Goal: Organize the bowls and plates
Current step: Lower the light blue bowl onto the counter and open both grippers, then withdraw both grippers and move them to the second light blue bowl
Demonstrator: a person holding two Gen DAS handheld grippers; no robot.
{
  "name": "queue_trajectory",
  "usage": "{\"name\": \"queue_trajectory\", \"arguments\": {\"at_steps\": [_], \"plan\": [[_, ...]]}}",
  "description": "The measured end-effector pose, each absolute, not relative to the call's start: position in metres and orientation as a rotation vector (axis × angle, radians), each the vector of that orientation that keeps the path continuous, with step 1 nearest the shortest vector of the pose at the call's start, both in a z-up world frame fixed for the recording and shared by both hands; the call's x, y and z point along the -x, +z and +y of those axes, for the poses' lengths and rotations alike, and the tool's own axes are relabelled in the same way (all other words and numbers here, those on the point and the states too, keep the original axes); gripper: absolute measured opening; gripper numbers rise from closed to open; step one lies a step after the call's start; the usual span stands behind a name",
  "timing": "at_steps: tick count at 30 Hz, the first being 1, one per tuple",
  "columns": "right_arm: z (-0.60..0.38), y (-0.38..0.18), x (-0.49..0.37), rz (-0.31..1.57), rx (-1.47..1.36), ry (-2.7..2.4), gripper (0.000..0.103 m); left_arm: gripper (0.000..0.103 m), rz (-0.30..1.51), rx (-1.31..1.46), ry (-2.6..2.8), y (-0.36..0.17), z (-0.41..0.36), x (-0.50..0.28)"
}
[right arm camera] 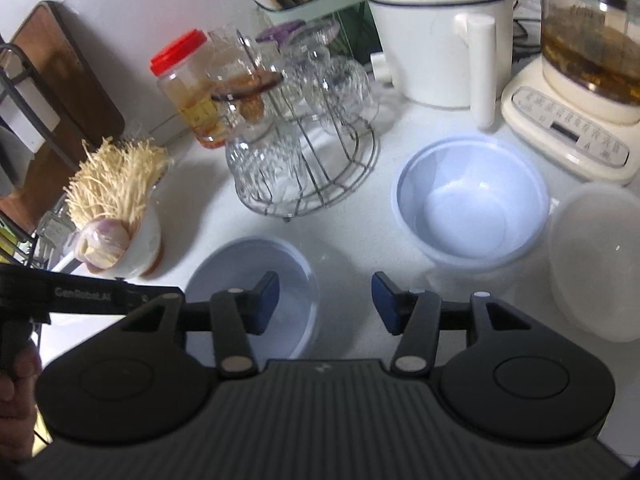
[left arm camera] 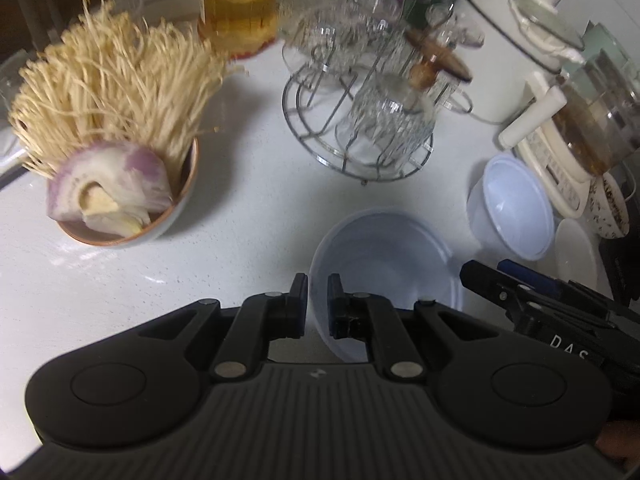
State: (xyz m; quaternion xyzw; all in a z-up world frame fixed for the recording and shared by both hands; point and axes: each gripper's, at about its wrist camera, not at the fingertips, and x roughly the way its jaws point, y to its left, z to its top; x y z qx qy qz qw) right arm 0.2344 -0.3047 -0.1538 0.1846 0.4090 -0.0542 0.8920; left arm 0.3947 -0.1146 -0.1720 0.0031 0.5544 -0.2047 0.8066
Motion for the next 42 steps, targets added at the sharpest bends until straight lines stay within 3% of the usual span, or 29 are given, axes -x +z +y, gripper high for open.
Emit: {"name": "queue_trajectory", "arguments": {"at_steps": [18, 42], "plan": [[-0.342, -0.056, -0.175, 0.651, -0.269, -0.024, 0.054, 0.010, 0.959, 0.083, -0.398, -0.074, -0.143, -0.322], [-0.408, -0.041, -0.078, 0.619, -0.232, 0.009, 0.054, 0.010, 0.925, 0.143, -0.383, -0.069, -0.217, -0.195]]}}
